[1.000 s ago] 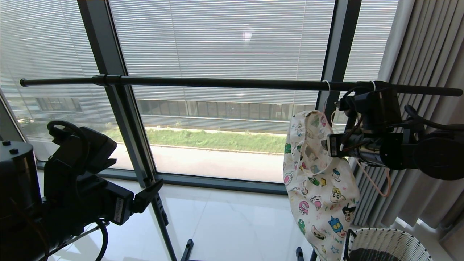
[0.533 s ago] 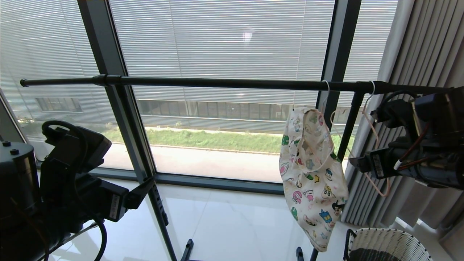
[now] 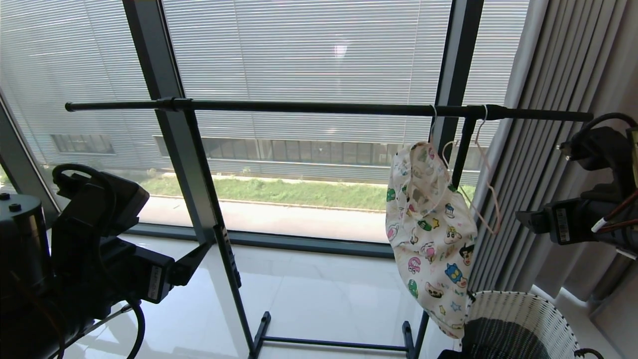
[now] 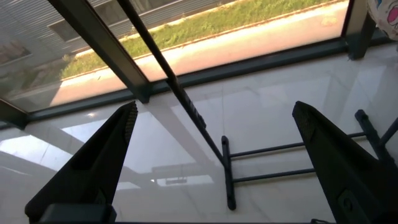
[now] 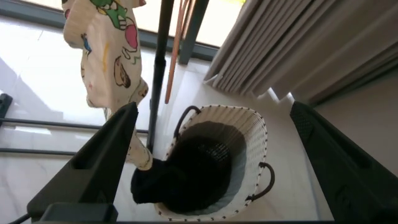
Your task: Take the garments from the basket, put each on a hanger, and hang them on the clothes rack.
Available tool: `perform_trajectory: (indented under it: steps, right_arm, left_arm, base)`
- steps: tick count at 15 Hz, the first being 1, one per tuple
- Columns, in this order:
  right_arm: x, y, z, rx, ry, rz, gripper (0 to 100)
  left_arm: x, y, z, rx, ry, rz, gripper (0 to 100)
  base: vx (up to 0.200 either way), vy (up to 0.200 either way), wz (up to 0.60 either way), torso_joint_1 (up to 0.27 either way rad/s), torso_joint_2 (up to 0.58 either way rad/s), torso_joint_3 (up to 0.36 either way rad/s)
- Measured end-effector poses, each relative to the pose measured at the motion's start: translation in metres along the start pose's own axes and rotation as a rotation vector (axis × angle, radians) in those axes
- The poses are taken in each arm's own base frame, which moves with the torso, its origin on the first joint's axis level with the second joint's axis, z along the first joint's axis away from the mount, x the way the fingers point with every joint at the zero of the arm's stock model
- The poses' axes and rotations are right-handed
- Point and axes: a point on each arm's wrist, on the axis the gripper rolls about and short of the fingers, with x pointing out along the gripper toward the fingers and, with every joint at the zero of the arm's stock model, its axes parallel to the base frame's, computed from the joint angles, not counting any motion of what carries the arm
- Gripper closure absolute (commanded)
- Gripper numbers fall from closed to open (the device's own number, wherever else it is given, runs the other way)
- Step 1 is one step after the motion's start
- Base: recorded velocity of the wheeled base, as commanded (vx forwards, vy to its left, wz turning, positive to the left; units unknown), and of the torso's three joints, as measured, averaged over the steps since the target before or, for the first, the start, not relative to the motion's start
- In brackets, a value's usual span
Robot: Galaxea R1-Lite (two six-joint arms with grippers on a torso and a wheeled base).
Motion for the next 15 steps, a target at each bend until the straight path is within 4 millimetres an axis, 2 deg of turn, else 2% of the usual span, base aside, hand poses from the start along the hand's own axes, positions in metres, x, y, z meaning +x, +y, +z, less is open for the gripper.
perform_trajectory:
  steps: [8, 11, 15]
  right_arm:
    - [-0.009, -0.020, -0.015, -0.002, 0.012, -0.053, 0]
    - [-0.015, -0.023, -0.023, -0.017, 0.016, -0.056, 0]
    - [-0.022, -0.027, -0.028, -0.026, 0.007, -0.056, 0]
  left_arm:
    - [-0.006, 0.002, -0.001, -0.006, -0.014, 0.002, 0]
    - [-0.009, 0.002, -0.001, -0.008, -0.029, -0.004, 0]
    - [-0.017, 0.001, -0.014, -0.002, -0.017, -0.009, 0]
  base:
    - [-0.200, 0.000, 0.00, 0.002, 0.00, 0.005]
    - [0.000, 0.000, 0.00, 0.000, 0.00, 0.000]
    - [0.000, 0.000, 0.00, -0.026, 0.06, 0.036]
